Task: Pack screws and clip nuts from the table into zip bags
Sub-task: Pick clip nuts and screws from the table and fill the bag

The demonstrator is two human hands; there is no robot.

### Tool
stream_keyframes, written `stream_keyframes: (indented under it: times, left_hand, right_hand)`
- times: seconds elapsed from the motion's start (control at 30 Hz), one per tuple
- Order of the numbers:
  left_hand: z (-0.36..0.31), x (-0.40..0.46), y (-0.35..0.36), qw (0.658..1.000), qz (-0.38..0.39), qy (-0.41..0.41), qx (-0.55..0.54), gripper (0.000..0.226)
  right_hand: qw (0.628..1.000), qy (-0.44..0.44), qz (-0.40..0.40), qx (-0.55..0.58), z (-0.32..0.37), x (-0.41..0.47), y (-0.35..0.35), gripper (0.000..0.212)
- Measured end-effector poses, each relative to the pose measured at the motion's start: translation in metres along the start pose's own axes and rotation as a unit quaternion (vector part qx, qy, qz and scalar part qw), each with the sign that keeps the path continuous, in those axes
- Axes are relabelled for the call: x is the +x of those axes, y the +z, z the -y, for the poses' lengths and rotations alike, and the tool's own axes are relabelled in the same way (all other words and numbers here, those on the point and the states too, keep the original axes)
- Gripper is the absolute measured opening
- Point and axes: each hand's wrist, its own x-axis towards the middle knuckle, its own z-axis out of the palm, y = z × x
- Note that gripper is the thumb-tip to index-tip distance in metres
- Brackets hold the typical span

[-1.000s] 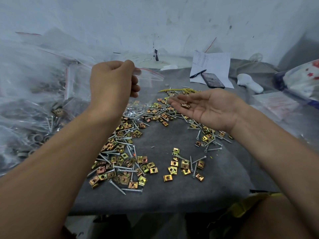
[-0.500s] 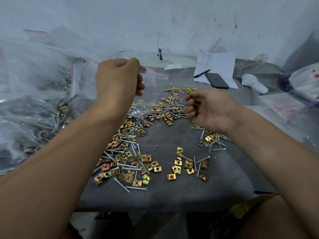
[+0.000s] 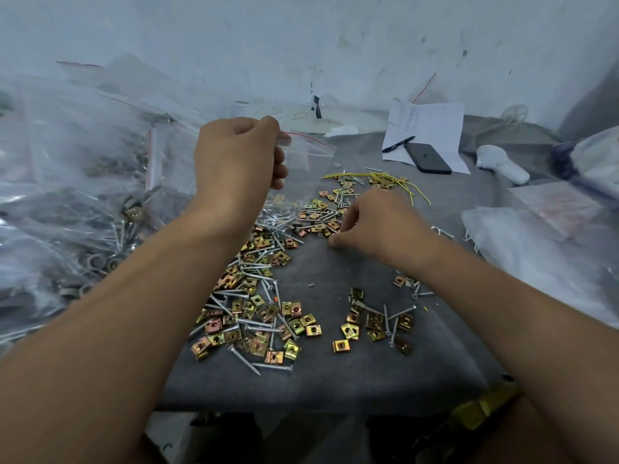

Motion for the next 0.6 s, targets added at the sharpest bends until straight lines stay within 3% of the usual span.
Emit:
stream_keyframes:
  times: [0.2,0.33,0.4,0.43,0.5,0.53,0.6]
  left_hand:
    - [0.001,0.001,0.001,1.000,-0.003,-0.004,-0.006,0.025]
    - [0.002,0.002,-0.001,1.000,-0.005,-0.005,-0.008,0.025]
    - [0.002,0.002,-0.002,1.000,-0.005,-0.005,-0.008,0.025]
    - [0.001,0.003,-0.003,1.000,-0.004,-0.005,-0.008,0.025]
    - [0.000,0.003,-0.003,1.000,-0.003,-0.006,-0.008,0.026]
    - [-0.001,0.003,-0.003,1.000,-0.002,-0.006,-0.010,0.026]
    - [-0.002,0.001,-0.001,1.000,-0.002,-0.007,-0.008,0.026]
  right_hand:
    - [0.999,0.032,0.029,-0.006,0.005,0.002,-0.002,0.019]
    - [0.997,0.034,0.076,0.007,0.000,0.003,-0.006,0.030]
    - [0.987,0.057,0.098,0.117,-0.004,0.001,-0.012,0.031]
    - [0.961,0.085,0.114,0.238,-0.006,0.000,-0.016,0.028]
    - [0.830,0.134,0.157,0.518,-0.012,0.001,-0.027,0.019]
    - [0.762,0.143,0.164,0.610,-0.016,0.002,-0.033,0.014]
    - [0.667,0.146,0.158,0.714,-0.023,0.002,-0.039,0.013]
